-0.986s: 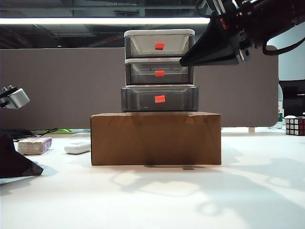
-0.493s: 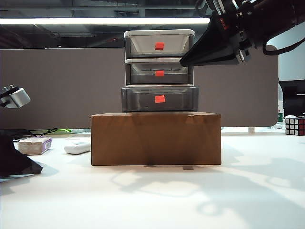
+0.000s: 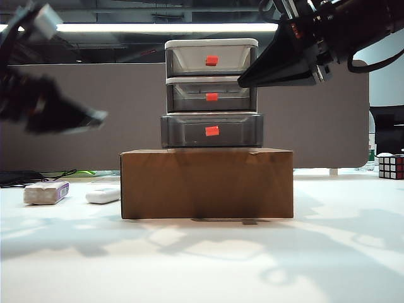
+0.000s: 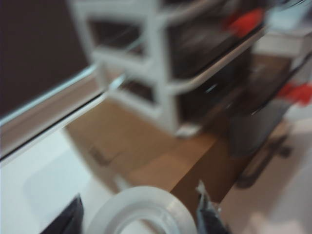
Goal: Open the third layer of the drawer on the table, pick up the transparent tape on the table and put it in, and finally close the drawer.
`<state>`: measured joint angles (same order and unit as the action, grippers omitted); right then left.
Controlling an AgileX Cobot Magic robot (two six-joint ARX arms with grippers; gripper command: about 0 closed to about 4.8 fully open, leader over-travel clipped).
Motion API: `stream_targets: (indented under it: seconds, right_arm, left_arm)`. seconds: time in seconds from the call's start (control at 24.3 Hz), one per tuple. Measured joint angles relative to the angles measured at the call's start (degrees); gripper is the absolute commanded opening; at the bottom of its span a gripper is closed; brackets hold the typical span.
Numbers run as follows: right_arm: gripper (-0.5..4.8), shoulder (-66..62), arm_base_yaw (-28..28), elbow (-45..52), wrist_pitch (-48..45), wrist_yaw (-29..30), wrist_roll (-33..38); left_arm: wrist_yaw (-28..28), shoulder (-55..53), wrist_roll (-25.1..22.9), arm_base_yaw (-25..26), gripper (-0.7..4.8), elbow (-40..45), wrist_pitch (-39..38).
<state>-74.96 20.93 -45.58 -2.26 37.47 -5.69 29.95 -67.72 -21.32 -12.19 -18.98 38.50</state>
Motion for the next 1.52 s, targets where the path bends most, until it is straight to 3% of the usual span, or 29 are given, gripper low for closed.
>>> stream_targets:
  seconds: [0.21, 0.41, 0.53, 0.78, 0.9, 1.36, 1.44, 1.52]
  right_arm:
    - [-0.05, 0.00, 0.00, 0.00, 0.00, 0.00, 0.00]
    - [-0.05, 0.00, 0.00, 0.00, -0.11, 0.00, 0.00]
    - [-0.05, 0.02, -0.04, 0.00, -0.26, 0.00, 0.00]
    - [-0.05, 0.28, -0.04, 0.00, -0.17, 0.02, 0.00]
    - [-0.05, 0.39, -0.04, 0.00, 0.20, 0.04, 0.02]
    - [-0.05, 0.39, -0.02, 0.00, 0.46, 0.04, 0.00]
    - [-0.05, 0.39, -0.04, 0.00, 0.46, 0.04, 0.00]
    - [-0.05, 0.39, -0.02, 0.00, 0.46, 0.02, 0.00]
  left_arm:
    - [-3.72, 1.16, -0.07, -9.46, 1.30, -6.78, -2.54]
    - [-9.09, -1.53, -6.91, -17.90, 1.30, -15.87, -9.90]
    - [-9.51, -5.05, -9.40, -20.11, 1.30, -18.71, -12.63]
    - [-11.34, -11.17, -14.29, -22.95, 1.29, -20.92, -11.61]
    - [-15.23, -13.00, -17.70, -24.96, 1.28, -20.85, -10.14]
    - [-16.33, -12.98, -20.70, -25.16, 1.21, -20.85, -7.34]
    - [-16.76, -12.98, -20.70, -25.16, 1.38, -20.85, -7.28]
    - [-17.20, -12.98, -20.65, -25.16, 2.18, -20.85, -7.45]
